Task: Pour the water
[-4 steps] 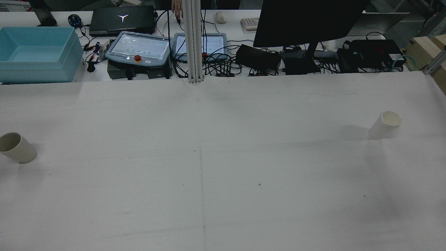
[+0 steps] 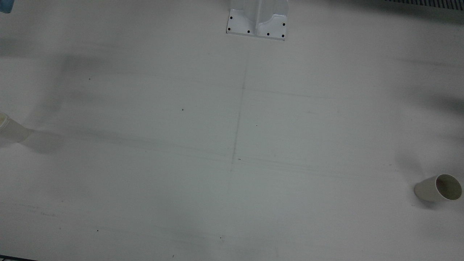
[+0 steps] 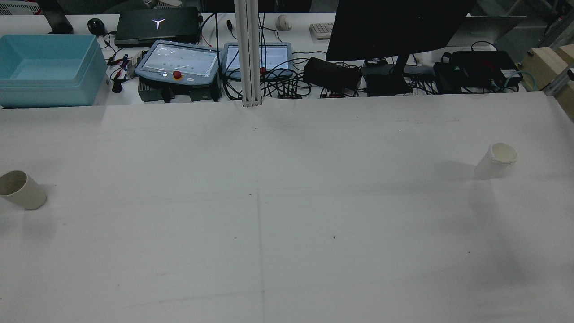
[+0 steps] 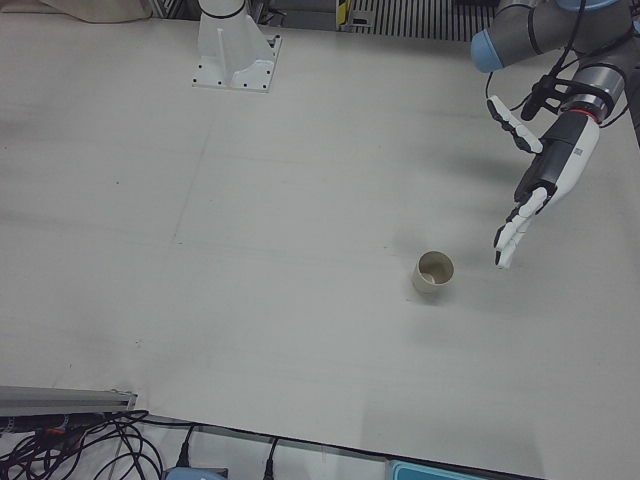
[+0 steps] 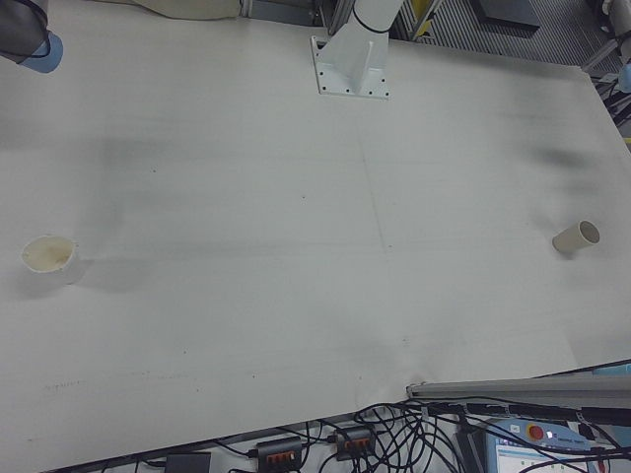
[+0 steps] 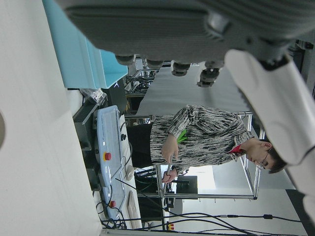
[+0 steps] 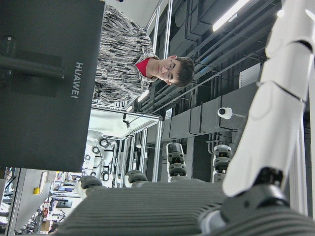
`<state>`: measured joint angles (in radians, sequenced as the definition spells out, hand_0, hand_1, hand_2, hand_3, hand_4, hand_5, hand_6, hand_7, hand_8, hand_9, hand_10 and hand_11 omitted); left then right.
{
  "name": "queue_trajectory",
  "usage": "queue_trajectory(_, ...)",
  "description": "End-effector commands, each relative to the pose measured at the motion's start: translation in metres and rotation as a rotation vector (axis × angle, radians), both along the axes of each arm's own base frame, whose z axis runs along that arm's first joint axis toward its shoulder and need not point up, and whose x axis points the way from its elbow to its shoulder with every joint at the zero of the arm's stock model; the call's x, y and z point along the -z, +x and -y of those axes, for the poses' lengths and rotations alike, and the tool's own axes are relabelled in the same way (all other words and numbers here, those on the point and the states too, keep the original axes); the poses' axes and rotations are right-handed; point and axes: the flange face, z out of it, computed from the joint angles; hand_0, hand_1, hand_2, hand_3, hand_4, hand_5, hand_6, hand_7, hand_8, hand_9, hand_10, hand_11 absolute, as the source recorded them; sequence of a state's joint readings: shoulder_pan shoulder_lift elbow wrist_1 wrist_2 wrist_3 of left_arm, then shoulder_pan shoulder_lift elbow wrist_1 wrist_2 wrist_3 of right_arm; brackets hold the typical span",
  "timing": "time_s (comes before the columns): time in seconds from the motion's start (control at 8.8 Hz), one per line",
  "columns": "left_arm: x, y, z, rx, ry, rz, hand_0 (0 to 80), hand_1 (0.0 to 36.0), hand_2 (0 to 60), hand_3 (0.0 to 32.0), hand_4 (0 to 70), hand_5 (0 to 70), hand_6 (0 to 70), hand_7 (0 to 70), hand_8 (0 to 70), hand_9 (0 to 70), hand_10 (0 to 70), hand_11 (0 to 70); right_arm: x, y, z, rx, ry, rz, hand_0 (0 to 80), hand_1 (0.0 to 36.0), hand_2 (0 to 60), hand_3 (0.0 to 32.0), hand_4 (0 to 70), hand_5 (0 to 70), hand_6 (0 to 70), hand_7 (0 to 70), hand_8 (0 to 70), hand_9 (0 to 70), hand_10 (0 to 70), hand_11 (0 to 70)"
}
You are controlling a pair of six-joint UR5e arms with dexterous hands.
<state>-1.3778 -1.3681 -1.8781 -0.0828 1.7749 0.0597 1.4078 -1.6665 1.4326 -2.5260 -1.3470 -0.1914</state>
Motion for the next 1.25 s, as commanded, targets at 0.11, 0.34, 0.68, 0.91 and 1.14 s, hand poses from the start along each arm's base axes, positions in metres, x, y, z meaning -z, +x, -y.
queue_trajectory(0.11, -0.179, -0.014, -0.038, 0.141, 0.131, 0.198, 49.4, 4.9, 0.0, 3.8, 17.6, 0.0, 1.2, 3.8, 0.0, 0.0, 0.0, 0.1, -0.016, -0.060, 0.002, 0.111, -0.032, -0.013, 52.3, 18.2, 5.3, 19.2, 1.3, 6.5, 3.9, 13.7, 0.0, 1.3, 1.2, 3.7)
queue_trajectory(0.34, -0.217, -0.013, -0.047, 0.160, 0.177, 0.332, 80.0, 26.0, 0.0, 0.0, 16.9, 0.0, 2.1, 4.3, 0.0, 0.0, 2.2, 6.7, -0.010, -0.099, 0.007, 0.180, -0.038, -0.018, 53.9, 19.7, 7.0, 18.8, 4.3, 7.2, 5.7, 17.3, 0.1, 2.0, 2.0, 5.0)
queue_trajectory(0.68, -0.211, 0.039, 0.004, 0.078, 0.226, 0.394, 71.8, 22.3, 0.0, 0.0, 18.4, 0.0, 3.2, 5.5, 0.0, 0.0, 2.2, 6.2, 0.005, -0.137, 0.011, 0.213, -0.024, 0.007, 54.3, 19.9, 6.0, 18.8, 3.1, 7.2, 5.4, 17.7, 0.0, 2.1, 2.6, 5.9)
queue_trajectory(0.91, -0.205, 0.060, 0.017, 0.040, 0.218, 0.401, 63.0, 19.8, 0.0, 0.0, 19.4, 0.0, 3.5, 6.0, 0.0, 0.0, 1.4, 4.7, 0.014, -0.142, 0.012, 0.220, -0.008, 0.012, 54.3, 20.1, 5.9, 19.0, 2.3, 7.1, 4.7, 16.6, 0.0, 1.9, 2.3, 5.5)
queue_trajectory(1.14, -0.188, 0.083, 0.048, 0.015, 0.217, 0.401, 53.9, 13.5, 0.0, 0.0, 19.5, 0.0, 3.2, 5.5, 0.0, 0.0, 0.0, 1.2, 0.017, -0.142, 0.012, 0.221, -0.002, 0.015, 54.5, 20.2, 5.5, 19.6, 2.9, 7.1, 4.7, 17.1, 0.0, 2.0, 1.5, 4.3)
